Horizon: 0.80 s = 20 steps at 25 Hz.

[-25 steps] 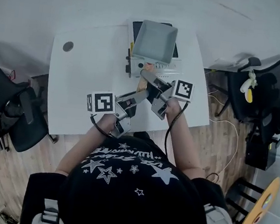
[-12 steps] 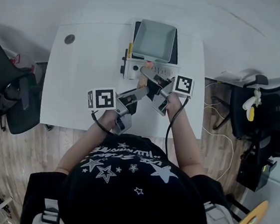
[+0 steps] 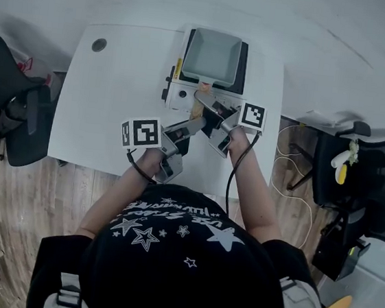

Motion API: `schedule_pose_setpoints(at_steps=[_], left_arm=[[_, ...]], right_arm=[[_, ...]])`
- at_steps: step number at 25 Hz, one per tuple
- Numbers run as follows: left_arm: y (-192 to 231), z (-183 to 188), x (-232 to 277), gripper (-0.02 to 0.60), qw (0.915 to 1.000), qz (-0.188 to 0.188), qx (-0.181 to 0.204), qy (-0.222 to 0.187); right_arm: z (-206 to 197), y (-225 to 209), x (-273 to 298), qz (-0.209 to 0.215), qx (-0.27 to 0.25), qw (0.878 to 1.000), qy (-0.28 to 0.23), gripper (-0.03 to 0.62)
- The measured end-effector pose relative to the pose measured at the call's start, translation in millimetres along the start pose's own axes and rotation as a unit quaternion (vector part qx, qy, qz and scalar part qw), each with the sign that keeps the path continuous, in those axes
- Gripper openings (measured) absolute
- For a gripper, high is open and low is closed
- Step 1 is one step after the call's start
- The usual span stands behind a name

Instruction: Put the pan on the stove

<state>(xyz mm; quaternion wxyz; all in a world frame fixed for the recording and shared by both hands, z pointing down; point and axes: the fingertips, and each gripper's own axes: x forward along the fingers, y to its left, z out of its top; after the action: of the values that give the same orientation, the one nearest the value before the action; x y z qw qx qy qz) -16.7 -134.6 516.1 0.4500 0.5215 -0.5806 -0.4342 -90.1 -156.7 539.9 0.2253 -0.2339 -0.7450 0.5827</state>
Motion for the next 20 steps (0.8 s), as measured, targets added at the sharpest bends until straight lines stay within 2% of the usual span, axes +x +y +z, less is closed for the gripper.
schedule_pose_setpoints(at_steps=[5, 12, 15, 20], left_arm=[[3.0, -0.3, -1.0, 0.118, 0.9999, 0.004, 0.002, -0.010], [3.0, -7.9, 19.3, 0.118, 0.9999, 0.012, 0.010, -0.004], [8.8, -7.4, 18.7, 0.118, 0.9996, 0.022, 0.015, 0.002], [17.4, -15.9, 23.9, 0.114, 0.9991, 0.035, 0.021, 0.010]], right_arm=[[-1.4, -3.2, 1.1, 0.002, 0.008, 1.000, 0.000, 0.164], [9.0, -9.6, -13.5, -0.035, 0.001, 0.999, -0.002, 0.164], [7.2, -13.7, -10.1, -0.061, -0.006, 0.998, 0.000, 0.173], [1.9, -19.5, -11.3, -0.117, -0.053, 0.991, 0.038, 0.181]])
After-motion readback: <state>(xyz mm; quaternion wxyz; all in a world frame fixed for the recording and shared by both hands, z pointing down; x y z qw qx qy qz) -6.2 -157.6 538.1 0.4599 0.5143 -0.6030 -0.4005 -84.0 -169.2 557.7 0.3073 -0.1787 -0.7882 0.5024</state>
